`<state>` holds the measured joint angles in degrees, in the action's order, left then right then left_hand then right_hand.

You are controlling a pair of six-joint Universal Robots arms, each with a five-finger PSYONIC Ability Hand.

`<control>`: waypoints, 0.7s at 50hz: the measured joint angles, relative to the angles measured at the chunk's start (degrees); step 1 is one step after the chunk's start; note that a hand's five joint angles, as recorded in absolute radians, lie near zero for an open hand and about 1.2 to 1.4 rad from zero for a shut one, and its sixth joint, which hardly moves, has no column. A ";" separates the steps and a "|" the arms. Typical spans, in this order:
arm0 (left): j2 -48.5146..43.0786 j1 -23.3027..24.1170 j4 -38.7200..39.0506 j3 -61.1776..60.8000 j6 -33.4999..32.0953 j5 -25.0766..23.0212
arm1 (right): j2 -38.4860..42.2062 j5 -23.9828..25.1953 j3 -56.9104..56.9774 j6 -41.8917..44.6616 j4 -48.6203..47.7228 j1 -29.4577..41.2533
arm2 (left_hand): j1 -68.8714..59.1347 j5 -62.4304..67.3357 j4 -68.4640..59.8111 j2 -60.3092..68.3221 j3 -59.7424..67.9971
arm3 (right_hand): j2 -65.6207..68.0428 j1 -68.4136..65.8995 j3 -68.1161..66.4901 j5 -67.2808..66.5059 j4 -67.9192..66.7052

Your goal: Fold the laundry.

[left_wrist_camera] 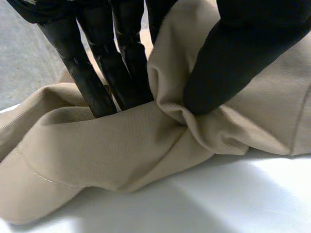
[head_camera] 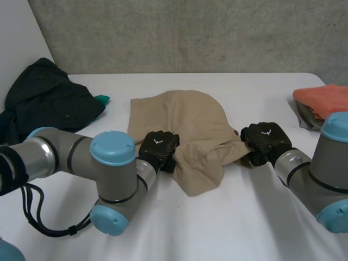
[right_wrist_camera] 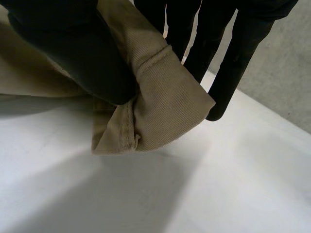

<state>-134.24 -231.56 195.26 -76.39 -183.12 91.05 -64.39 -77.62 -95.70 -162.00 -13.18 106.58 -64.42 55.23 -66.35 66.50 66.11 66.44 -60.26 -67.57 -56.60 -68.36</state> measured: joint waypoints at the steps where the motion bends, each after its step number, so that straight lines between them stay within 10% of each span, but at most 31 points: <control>1: 0.07 0.12 -0.45 0.24 -0.02 0.11 | -0.76 0.00 0.04 0.87 0.18 -0.11 | -0.04 1.03 -1.68 1.44 1.26 | 0.00 -0.19 -0.09 0.00 -0.05; 20: 29.24 -3.78 -23.48 -3.26 -2.76 -2.78 | -19.11 -5.52 8.17 28.27 22.53 0.03 | -0.04 2.14 -2.14 1.97 1.99 | 0.70 -2.50 -0.61 -0.58 -0.36; 35: 6.10 -4.66 -24.18 9.35 -19.23 0.96 | -0.10 -10.46 15.37 27.16 26.17 9.03 | -0.17 2.16 -2.37 2.04 2.03 | 0.70 -3.31 -0.83 -1.42 -0.39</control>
<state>-128.13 -236.22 171.07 -67.04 -202.34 92.01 -64.49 -88.08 -80.34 -134.84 12.99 115.61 -64.60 57.39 -68.72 68.54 68.14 67.14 -63.58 -68.40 -58.03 -68.74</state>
